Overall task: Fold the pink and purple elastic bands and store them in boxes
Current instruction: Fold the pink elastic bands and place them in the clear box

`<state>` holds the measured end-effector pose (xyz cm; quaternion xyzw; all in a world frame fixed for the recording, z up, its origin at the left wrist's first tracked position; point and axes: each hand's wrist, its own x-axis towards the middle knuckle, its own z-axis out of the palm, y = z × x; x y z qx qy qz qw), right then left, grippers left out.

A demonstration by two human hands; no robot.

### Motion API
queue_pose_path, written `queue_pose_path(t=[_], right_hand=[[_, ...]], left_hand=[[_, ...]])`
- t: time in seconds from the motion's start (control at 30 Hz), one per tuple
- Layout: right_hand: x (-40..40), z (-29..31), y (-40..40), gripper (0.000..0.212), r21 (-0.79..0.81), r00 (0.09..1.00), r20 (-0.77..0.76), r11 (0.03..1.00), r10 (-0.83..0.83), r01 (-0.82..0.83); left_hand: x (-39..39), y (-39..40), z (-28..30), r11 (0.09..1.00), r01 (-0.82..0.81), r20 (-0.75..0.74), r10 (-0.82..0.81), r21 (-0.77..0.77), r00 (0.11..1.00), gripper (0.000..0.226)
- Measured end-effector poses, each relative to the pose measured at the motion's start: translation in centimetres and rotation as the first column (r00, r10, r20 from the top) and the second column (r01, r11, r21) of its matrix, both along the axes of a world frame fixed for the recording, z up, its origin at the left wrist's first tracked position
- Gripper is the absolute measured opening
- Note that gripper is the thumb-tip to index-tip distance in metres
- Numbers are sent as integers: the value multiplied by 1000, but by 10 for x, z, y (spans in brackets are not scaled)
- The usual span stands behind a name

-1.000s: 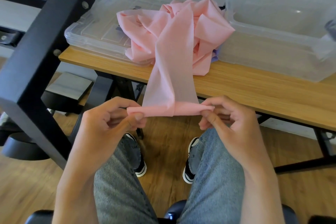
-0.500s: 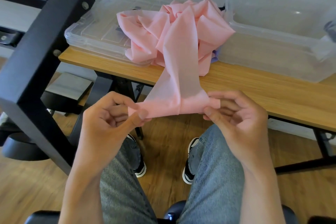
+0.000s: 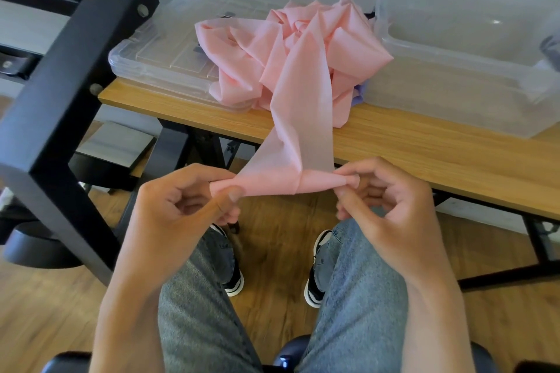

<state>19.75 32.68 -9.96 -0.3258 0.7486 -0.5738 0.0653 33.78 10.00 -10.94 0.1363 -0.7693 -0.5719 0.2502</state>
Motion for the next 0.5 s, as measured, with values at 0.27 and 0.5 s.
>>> queue_pose_path(t=[0.27,0.5], right_hand=[[3,6,-6,10,-163,995,83,984,-56,69],[1,7,1,44,-79,992,43,989,-119,122]], left_hand=[[-9,12,6,977,-74,-88,93,198,992,19],[-11,13,5,986,-84,17,82,143,996,51]])
